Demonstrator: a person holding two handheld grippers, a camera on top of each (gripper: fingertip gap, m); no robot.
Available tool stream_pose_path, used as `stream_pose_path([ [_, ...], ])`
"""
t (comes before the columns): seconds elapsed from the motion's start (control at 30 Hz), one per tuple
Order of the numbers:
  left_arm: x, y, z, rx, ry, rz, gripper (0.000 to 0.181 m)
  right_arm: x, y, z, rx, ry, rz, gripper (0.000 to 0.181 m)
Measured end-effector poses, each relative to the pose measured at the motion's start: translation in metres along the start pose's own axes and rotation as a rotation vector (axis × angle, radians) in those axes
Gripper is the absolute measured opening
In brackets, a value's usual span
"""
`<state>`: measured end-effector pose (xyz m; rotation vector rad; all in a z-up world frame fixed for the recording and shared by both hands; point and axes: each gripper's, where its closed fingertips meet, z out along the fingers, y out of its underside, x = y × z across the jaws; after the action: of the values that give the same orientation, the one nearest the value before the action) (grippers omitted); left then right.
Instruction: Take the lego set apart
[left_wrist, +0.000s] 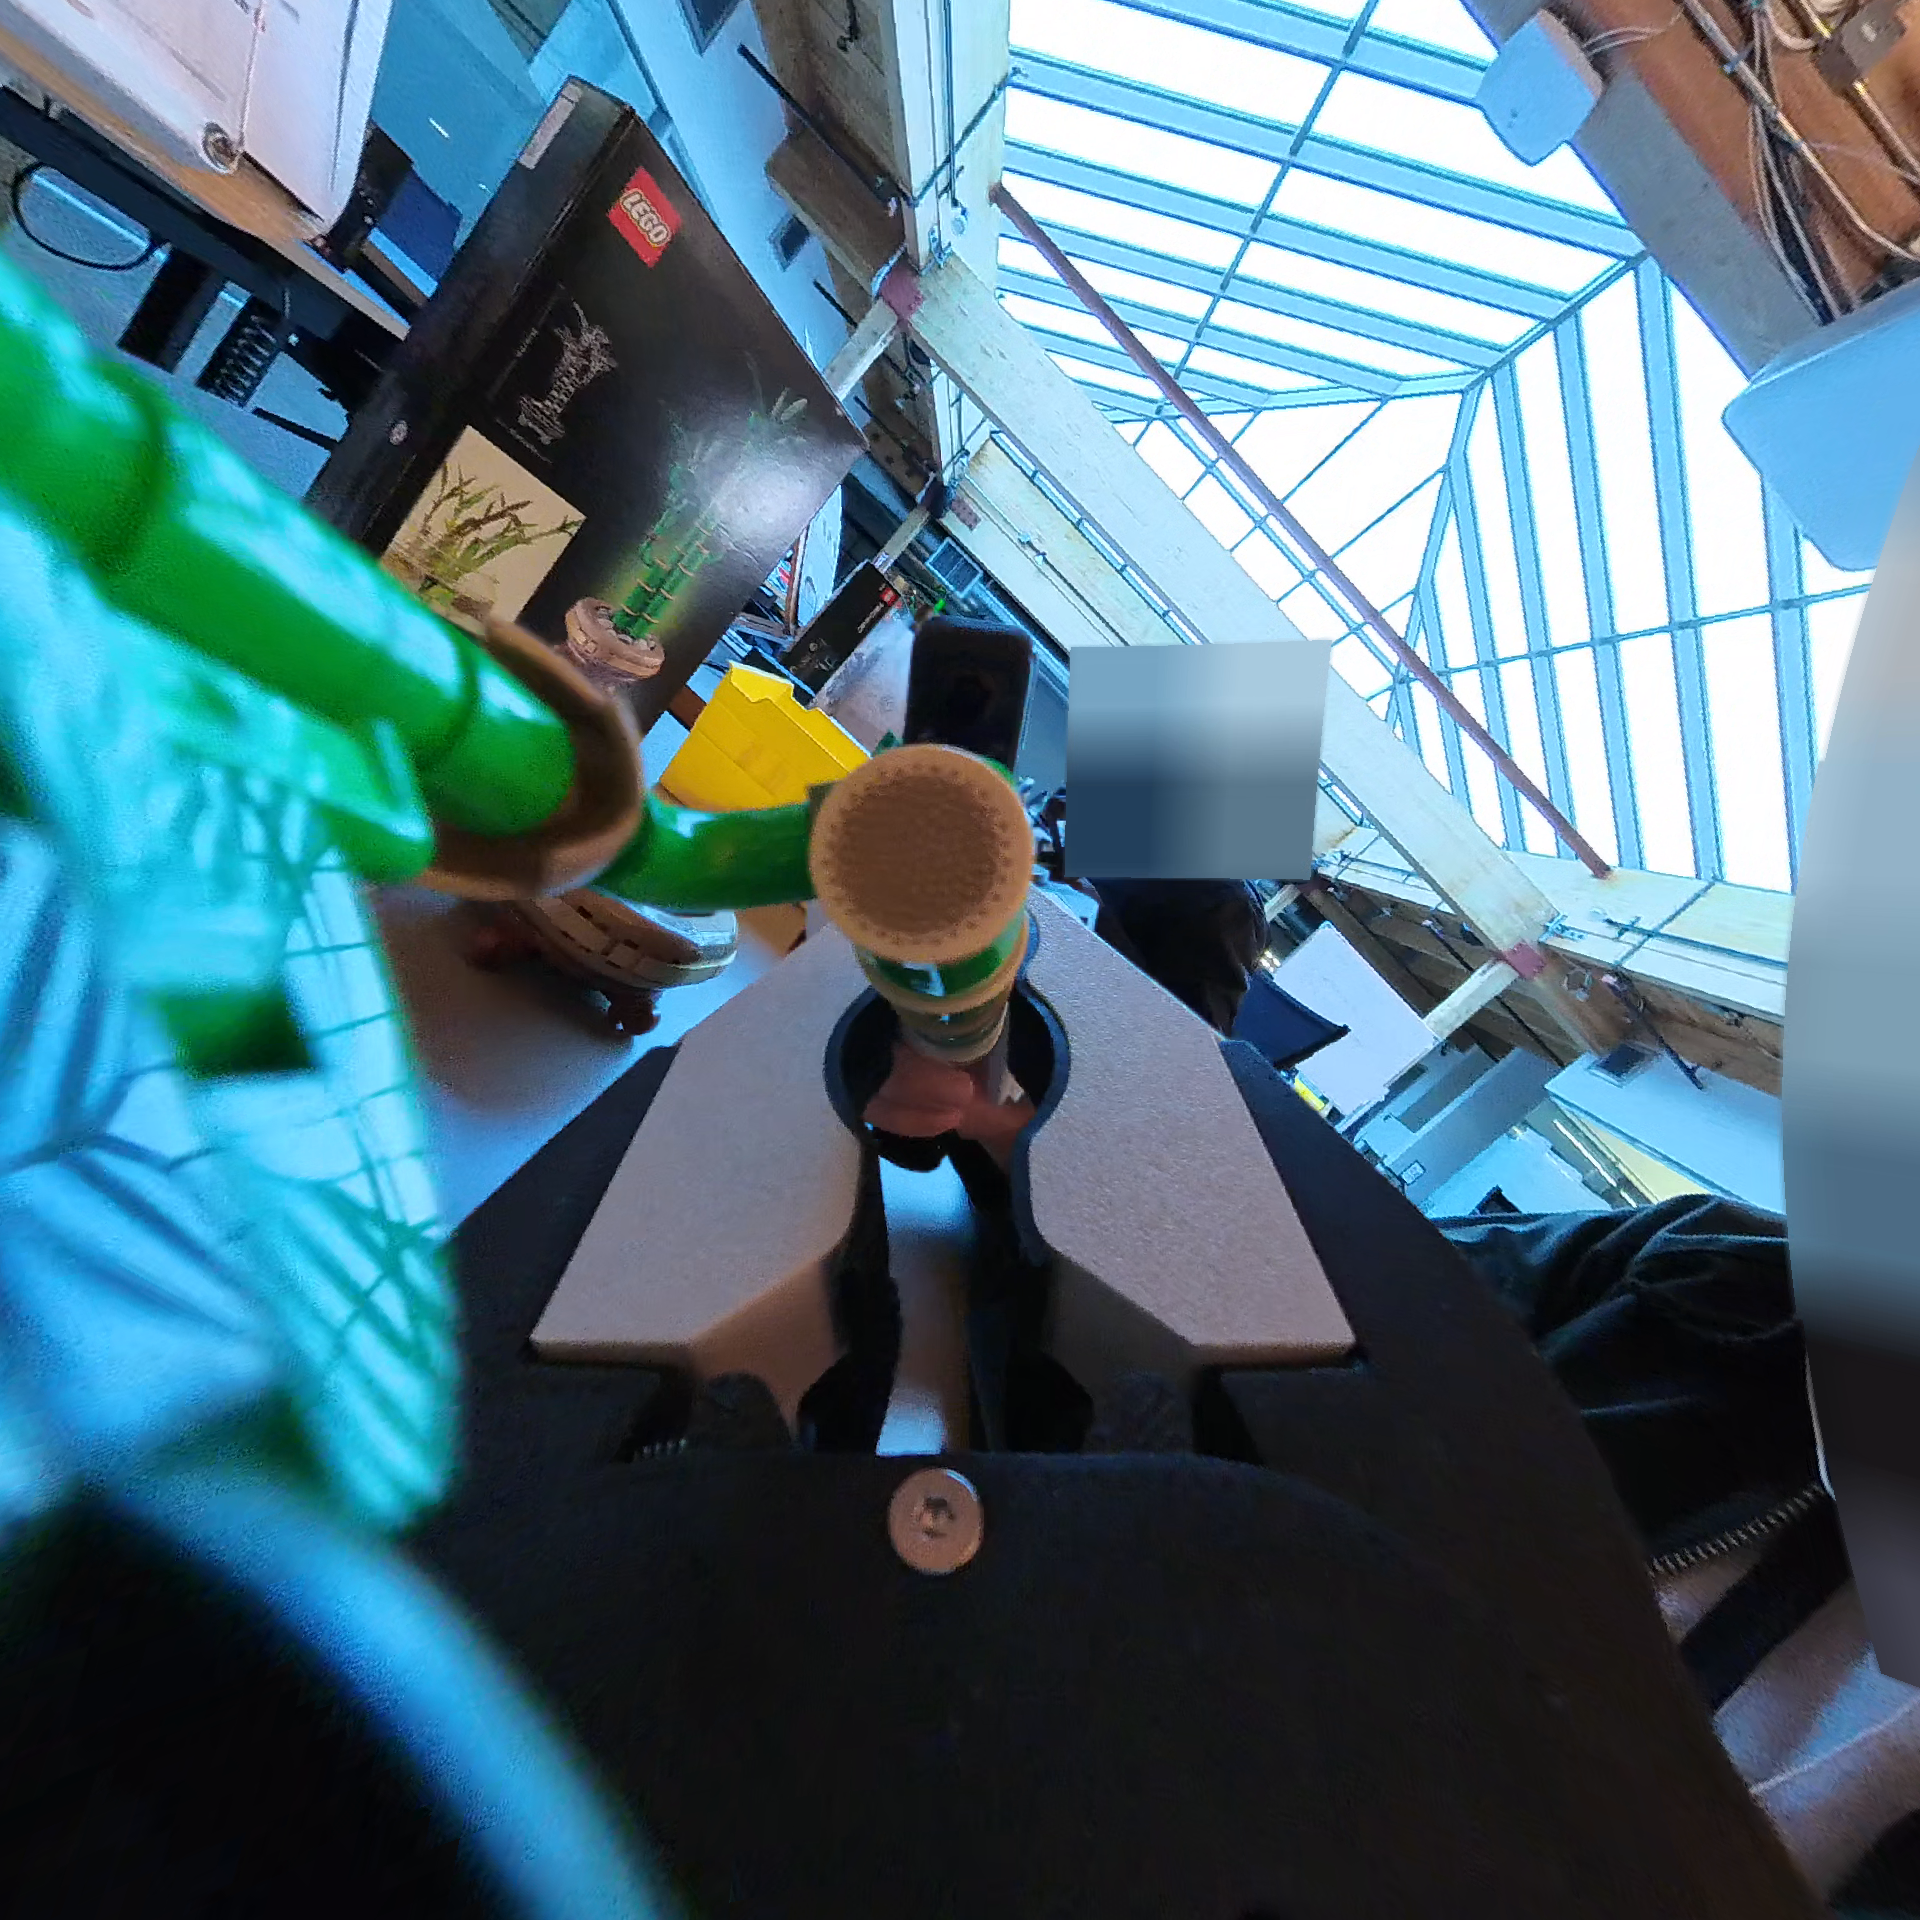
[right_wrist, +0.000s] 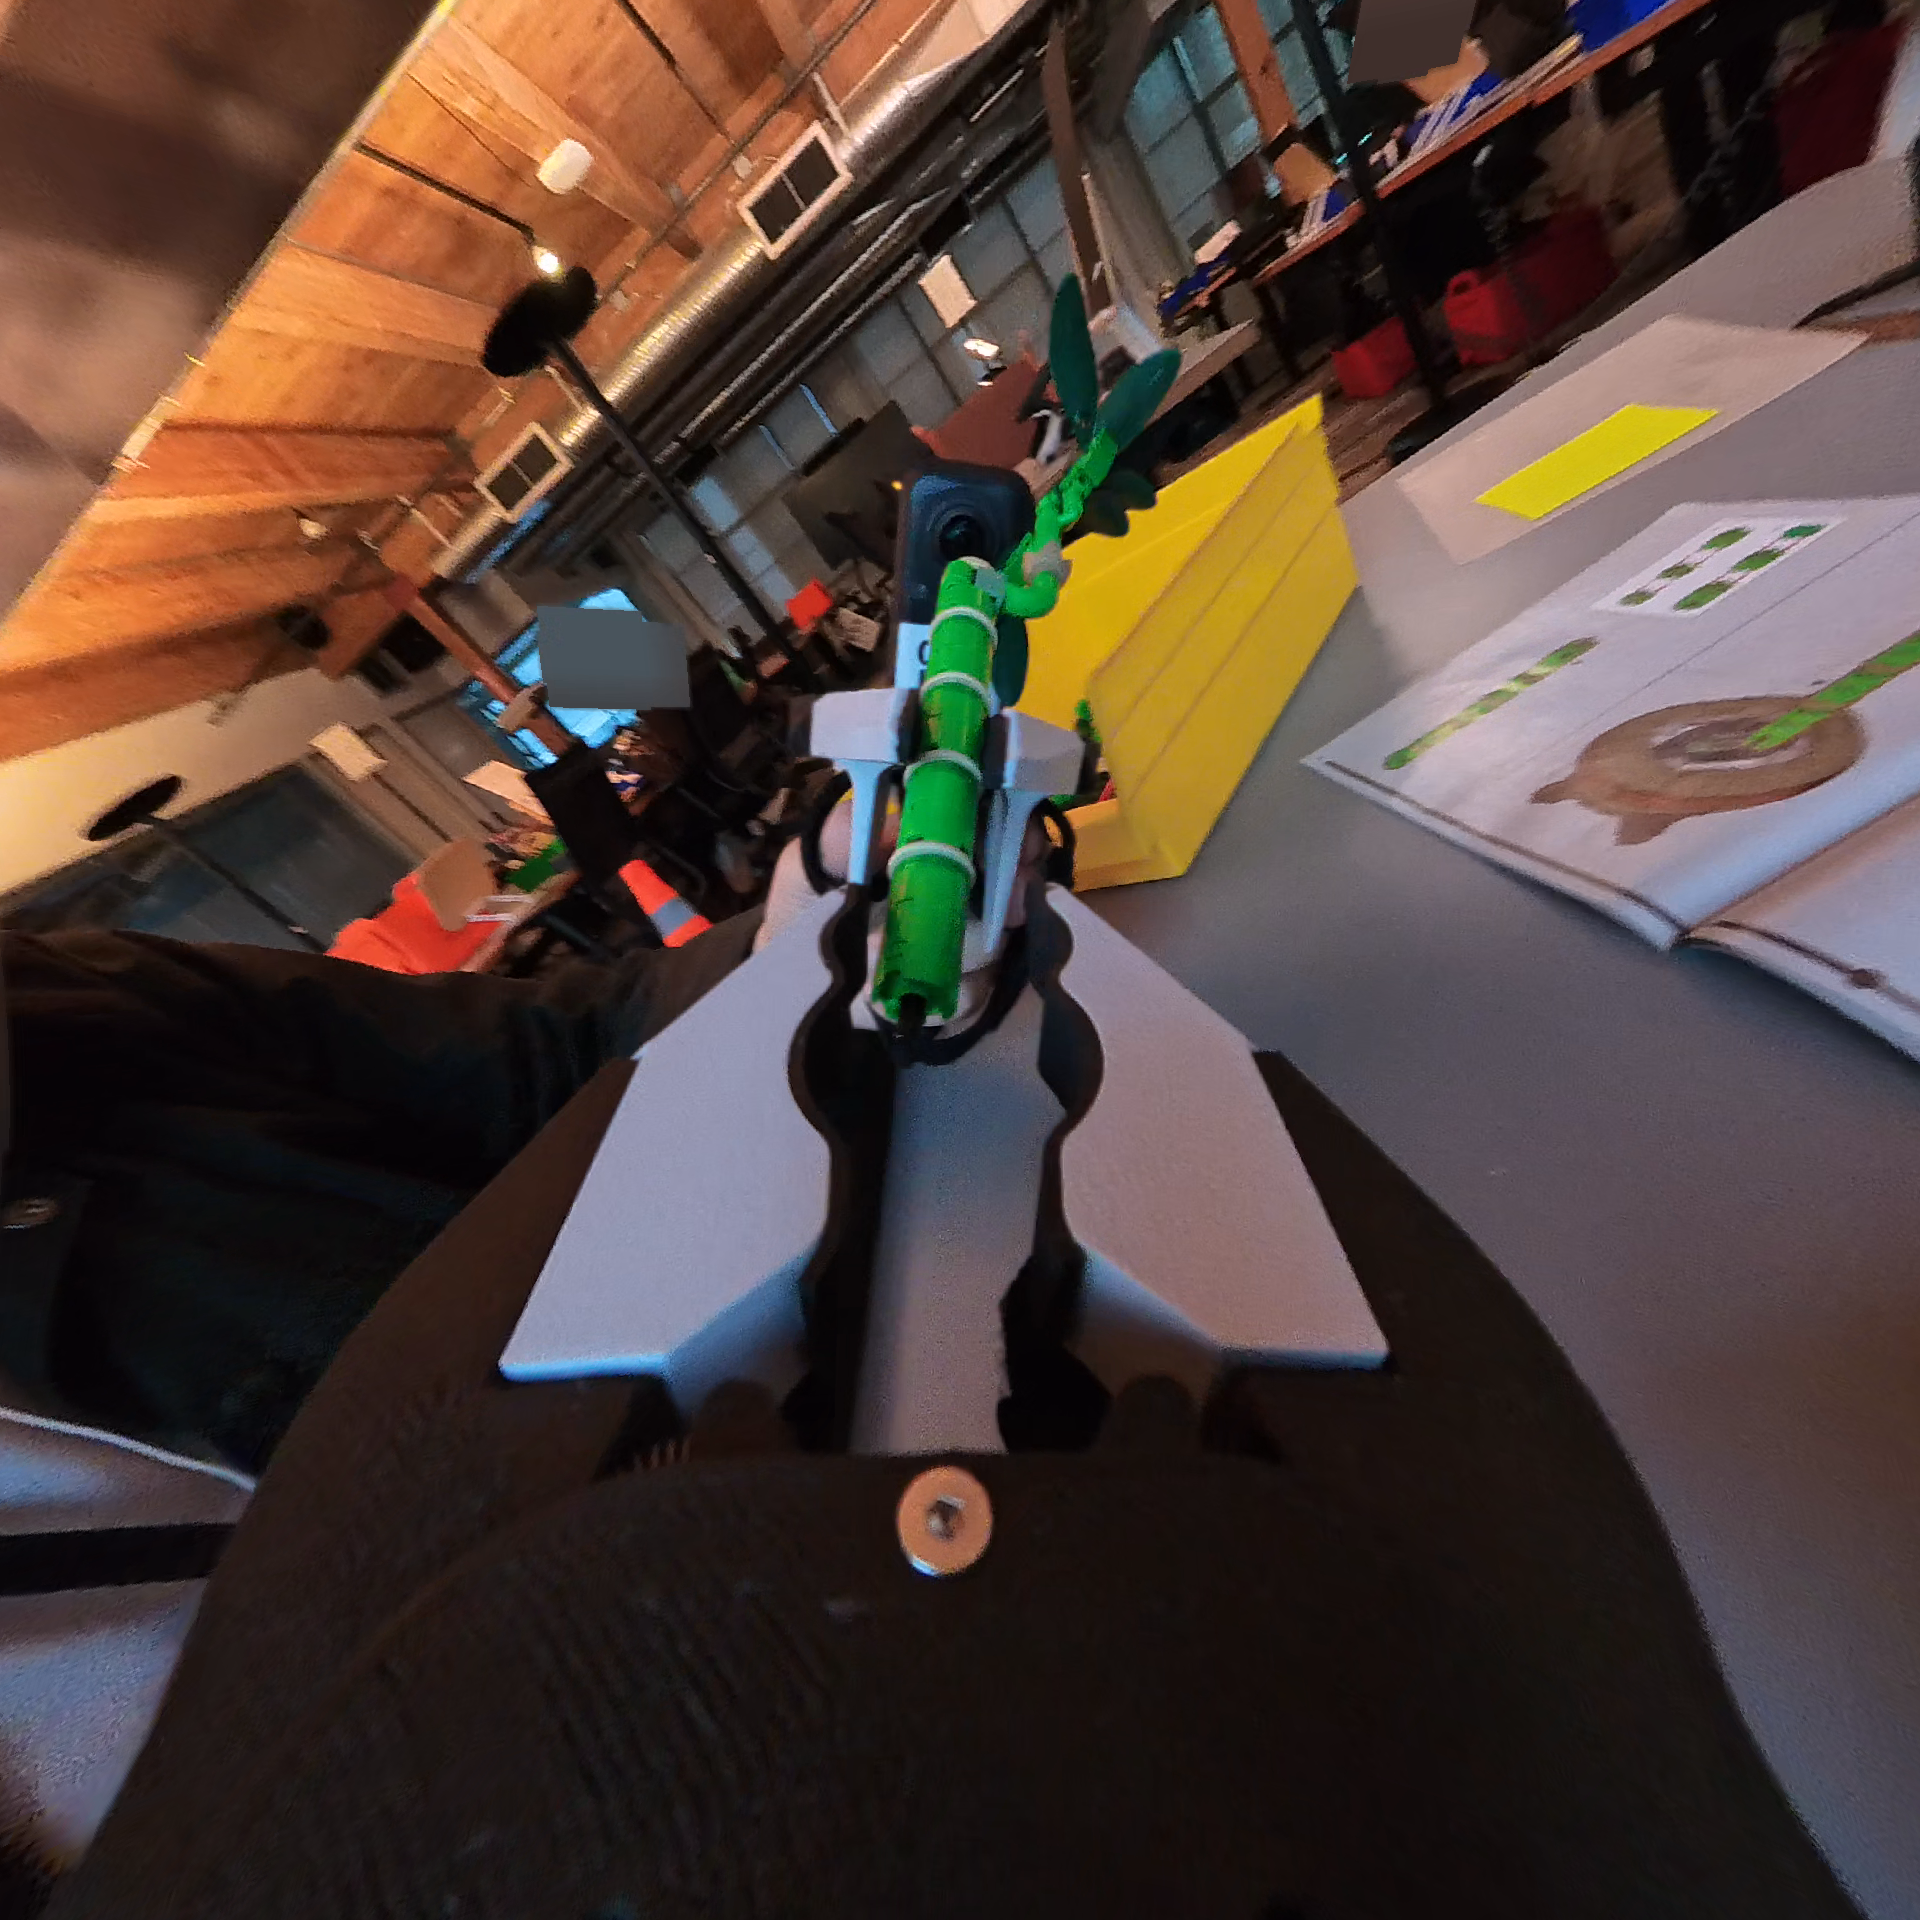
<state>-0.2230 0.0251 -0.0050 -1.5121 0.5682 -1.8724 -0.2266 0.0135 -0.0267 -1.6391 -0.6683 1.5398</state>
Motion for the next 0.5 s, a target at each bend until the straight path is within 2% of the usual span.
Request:
stream_pose_path([
  [0.1,0.0,0.001,0.001,-0.004,-0.008,0.011,0.014,-0.001,-0.002,0.001,0.012,0.012,-0.028,0.031],
  [0.23,-0.002,0.002,0.001,-0.013,-0.045,0.061,0.014,0.005,0.009,0.005,-0.046,0.048,-0.034,0.028],
  [0.3,-0.004,0.002,0.001,-0.012,-0.067,0.092,0.014,0.003,0.006,0.005,-0.04,0.055,-0.062,0.015],
  [0.37,0.0,0.001,0.002,-0.004,-0.051,0.097,0.015,-0.001,0.004,0.004,-0.044,0.062,-0.099,0.015],
  [0.5,-0.003,0.008,0.005,-0.045,-0.071,0.106,0.032,0.002,0.001,0.0,-0.032,0.096,-0.136,0.014],
])
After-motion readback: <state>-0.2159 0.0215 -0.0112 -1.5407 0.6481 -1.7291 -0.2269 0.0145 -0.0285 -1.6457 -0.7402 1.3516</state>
